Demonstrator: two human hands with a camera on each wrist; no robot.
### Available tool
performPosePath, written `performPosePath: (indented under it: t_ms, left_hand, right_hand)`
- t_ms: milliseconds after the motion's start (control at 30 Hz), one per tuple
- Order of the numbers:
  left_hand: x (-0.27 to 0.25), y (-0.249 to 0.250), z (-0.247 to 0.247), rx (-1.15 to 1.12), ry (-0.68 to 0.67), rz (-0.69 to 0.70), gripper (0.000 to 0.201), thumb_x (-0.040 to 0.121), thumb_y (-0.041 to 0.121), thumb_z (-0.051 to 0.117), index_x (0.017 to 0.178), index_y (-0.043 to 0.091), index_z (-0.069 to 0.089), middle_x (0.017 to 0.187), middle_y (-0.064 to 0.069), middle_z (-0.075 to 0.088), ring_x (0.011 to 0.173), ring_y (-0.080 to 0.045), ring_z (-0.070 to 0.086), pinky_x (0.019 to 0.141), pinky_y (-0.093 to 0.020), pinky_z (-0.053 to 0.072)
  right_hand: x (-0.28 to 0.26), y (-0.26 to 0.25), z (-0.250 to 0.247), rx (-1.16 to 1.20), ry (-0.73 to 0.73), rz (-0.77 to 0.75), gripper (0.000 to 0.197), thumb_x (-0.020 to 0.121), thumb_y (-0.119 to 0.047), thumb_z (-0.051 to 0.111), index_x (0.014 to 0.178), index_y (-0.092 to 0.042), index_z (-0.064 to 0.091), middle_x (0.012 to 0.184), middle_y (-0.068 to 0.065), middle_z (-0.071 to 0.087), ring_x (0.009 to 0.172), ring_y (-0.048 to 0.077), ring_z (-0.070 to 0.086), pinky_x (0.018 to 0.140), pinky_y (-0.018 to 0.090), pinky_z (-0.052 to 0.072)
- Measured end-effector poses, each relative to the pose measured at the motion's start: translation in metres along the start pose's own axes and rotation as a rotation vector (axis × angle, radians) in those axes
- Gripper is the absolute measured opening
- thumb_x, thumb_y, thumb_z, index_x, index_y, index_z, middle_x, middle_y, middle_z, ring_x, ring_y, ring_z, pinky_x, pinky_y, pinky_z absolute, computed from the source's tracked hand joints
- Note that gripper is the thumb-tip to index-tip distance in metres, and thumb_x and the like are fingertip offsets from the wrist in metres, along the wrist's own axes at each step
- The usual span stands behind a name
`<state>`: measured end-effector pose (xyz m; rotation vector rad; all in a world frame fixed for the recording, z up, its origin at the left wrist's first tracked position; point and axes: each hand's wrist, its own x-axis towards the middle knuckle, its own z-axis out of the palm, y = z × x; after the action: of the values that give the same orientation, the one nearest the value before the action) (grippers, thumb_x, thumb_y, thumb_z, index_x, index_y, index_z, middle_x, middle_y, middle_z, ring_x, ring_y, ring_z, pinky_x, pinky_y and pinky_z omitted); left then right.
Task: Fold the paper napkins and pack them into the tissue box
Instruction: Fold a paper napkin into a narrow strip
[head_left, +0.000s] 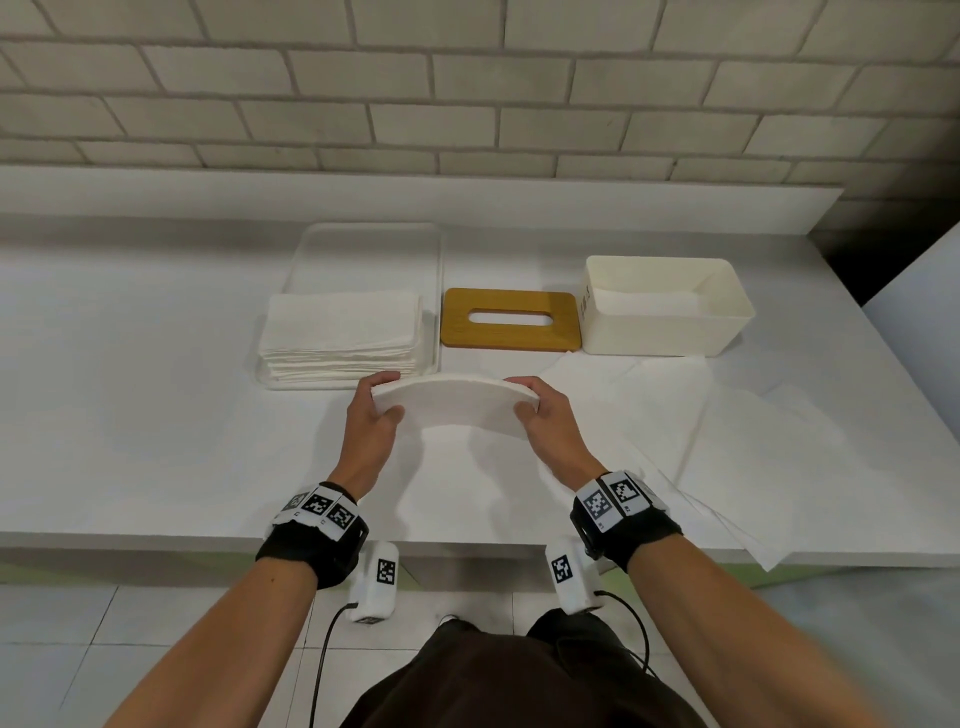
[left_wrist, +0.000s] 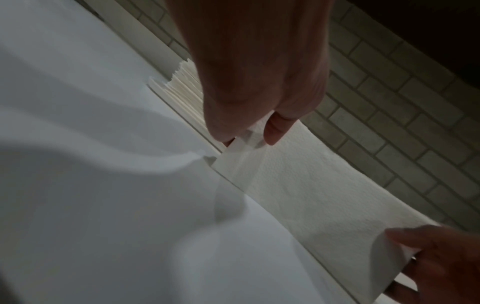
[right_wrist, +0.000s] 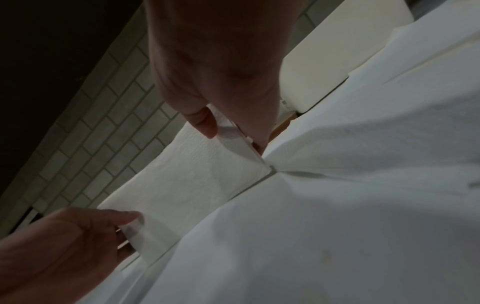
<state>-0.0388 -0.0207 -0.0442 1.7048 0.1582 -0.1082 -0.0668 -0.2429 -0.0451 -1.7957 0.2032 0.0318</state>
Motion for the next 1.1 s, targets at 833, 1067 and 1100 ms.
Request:
performPosePath:
  t_ms: [833, 1067, 1100]
  left_hand:
    - [0.103, 0.161, 0.228, 0.374, -0.107, 0.275, 0.024, 0.088, -0.005, 0.053, 0.111, 0.002, 0.058, 0.097, -0.007, 0.057, 0.089, -0.022, 0.056, 0.071, -0.027, 0.047]
    - [0.133, 0.148, 0.286, 0.725, -0.169, 0.228, 0.028, 0.085, -0.006, 0.051, 0.112, 0.002, 0.056, 0.107, -0.019, 0.063, 0.099, -0.036, 0.061, 0.077, -0.036, 0.050]
    - [0.134, 0.146, 0.290, 0.779, -0.184, 0.213, 0.029, 0.085, -0.006, 0.049, 0.113, 0.001, 0.054, 0.107, -0.020, 0.062, 0.100, -0.036, 0.061, 0.077, -0.037, 0.050]
  right_hand:
    - [0.127, -0.067, -0.249, -0.266, 0.362, -0.024, 0.033, 0.090, 0.004, 0.042, 0.116, 0.000, 0.062, 0.100, 0.012, 0.064, 0.091, 0.030, 0.062, 0.069, 0.029, 0.049]
    - [0.168, -0.045, -0.275, -0.685, 0.294, 0.140, 0.040, 0.085, 0.009, 0.039, 0.121, 0.005, 0.057, 0.118, 0.025, 0.061, 0.111, 0.040, 0.057, 0.088, 0.037, 0.047]
    - [0.171, -0.043, -0.275, -0.734, 0.273, 0.156, 0.039, 0.085, 0.009, 0.039, 0.121, 0.005, 0.056, 0.119, 0.026, 0.060, 0.111, 0.041, 0.056, 0.091, 0.039, 0.047]
